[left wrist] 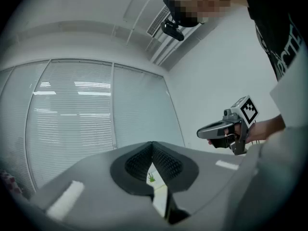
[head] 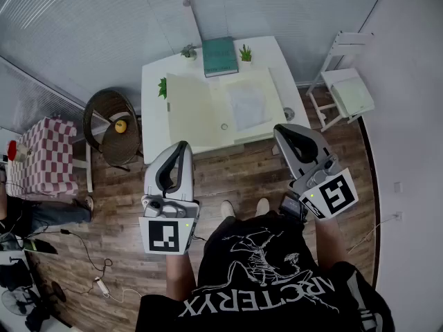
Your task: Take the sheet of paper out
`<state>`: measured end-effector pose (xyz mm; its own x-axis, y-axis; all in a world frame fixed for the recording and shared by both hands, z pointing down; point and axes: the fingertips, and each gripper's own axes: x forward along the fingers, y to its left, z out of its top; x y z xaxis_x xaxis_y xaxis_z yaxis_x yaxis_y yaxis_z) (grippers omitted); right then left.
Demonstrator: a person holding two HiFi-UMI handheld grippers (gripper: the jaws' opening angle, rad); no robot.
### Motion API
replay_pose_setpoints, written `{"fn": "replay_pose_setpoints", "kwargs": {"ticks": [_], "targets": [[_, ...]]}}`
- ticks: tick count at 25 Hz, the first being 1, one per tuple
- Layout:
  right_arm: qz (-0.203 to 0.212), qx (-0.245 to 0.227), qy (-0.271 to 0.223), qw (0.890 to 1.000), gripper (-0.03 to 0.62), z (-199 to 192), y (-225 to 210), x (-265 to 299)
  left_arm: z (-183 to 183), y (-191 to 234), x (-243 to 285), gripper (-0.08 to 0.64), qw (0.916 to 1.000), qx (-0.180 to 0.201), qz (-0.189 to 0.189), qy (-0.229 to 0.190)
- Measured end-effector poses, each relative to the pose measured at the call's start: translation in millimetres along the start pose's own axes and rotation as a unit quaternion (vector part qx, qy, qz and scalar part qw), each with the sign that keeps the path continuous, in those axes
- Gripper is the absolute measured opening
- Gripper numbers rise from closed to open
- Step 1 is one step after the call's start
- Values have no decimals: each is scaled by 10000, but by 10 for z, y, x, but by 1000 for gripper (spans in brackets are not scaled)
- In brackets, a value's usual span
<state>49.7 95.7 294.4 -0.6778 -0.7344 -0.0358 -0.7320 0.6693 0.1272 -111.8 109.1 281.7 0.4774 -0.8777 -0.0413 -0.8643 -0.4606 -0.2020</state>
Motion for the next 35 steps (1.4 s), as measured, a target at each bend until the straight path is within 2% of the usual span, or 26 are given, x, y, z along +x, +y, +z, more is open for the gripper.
{"fn": "replay_pose_setpoints", "kwargs": {"ticks": [11, 24, 30, 35], "targets": [[72, -99, -40, 9999, 11, 31, -13, -16, -1, -102, 35, 12, 9999, 47, -5, 116], [197, -188, -152, 9995, 11, 5, -272, -254, 30, -441, 210, 12, 9996, 75, 169, 206], [406, -144, 13, 9991, 11, -144, -353, -311, -8, -574, 292, 12, 9993, 57, 269, 258], [550, -125, 147, 9983, 11, -278, -418, -100, -152, -452, 437, 12, 9989, -21, 269, 382]]}}
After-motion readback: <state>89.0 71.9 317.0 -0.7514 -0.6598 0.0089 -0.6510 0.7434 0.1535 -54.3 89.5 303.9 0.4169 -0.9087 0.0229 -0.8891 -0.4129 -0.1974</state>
